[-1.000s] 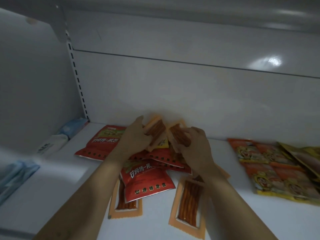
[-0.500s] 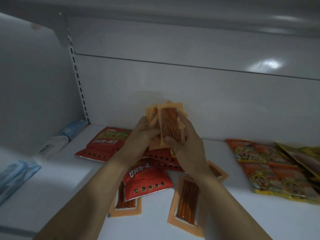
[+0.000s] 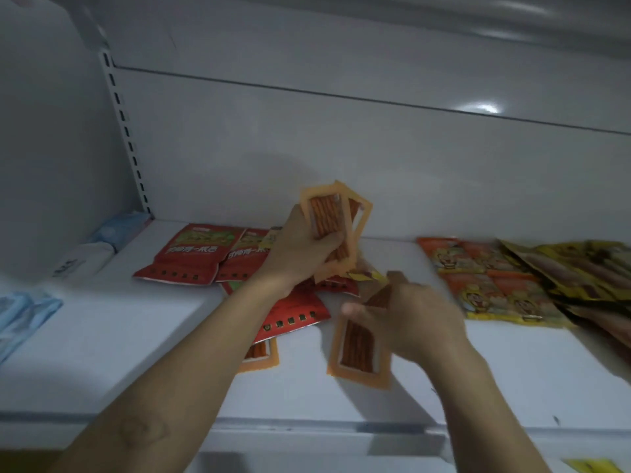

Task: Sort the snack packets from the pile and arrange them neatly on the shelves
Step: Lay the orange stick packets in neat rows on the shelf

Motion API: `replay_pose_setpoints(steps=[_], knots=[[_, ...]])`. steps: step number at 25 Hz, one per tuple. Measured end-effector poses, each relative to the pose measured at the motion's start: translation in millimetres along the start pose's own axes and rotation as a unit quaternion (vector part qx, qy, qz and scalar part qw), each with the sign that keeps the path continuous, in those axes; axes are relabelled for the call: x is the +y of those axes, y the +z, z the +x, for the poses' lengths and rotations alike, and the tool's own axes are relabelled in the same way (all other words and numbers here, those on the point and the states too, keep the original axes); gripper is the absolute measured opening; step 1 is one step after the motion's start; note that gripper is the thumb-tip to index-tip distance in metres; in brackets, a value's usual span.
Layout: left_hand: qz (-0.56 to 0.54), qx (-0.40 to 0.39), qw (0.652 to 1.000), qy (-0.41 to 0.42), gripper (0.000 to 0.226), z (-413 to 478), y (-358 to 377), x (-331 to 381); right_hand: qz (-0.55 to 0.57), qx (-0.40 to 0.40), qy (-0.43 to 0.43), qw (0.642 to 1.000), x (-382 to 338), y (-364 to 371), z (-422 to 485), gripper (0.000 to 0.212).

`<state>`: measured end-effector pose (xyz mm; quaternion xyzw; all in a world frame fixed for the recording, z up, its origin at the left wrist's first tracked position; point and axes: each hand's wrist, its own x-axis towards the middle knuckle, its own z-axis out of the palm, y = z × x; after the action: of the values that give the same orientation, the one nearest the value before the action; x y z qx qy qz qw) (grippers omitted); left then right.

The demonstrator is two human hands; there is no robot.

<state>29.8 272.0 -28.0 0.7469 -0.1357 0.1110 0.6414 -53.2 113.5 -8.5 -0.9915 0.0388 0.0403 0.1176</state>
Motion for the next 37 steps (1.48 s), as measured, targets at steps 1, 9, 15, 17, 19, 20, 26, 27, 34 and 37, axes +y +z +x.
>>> replay_pose_setpoints(steps=[1,9,15,17,19,20,26,27,34,37], knots=[[0.0,-0.013,1.0,0.002,0.027,-3,4,1,-0.022,-0.026,0.012,0.999,-2,9,-8,0.079],[-0.028,-0.027,0.999,-0.037,0.034,-21,9,25,0.064,-0.003,0.071,0.995,37,20,11,0.082],[0.009,-0.001,0.998,-0.065,0.024,-45,-19,27,0.33,0.131,0.092,0.93,60,24,49,0.043],[0.013,0.01,0.998,-0.068,0.024,-58,-23,30,0.408,0.138,0.097,0.897,57,34,60,0.027],[0.013,0.014,0.998,-0.061,0.028,-70,-25,31,0.445,0.097,0.105,0.884,48,44,65,0.021],[0.016,0.015,0.998,-0.06,0.03,-75,-25,31,0.401,0.093,0.117,0.904,43,47,67,0.031],[0.044,0.032,0.997,-0.059,0.029,-84,-28,33,0.092,0.052,0.144,0.984,35,45,69,0.08],[0.045,0.03,0.997,-0.061,0.029,-85,-27,33,0.071,0.027,0.135,0.988,43,44,69,0.075],[0.041,0.026,0.996,-0.078,0.027,-89,-22,31,0.062,-0.116,0.139,0.982,53,-5,44,0.039],[0.032,0.035,0.994,-0.097,0.021,-93,-27,28,0.121,-0.078,0.147,0.979,55,-1,37,0.041]])
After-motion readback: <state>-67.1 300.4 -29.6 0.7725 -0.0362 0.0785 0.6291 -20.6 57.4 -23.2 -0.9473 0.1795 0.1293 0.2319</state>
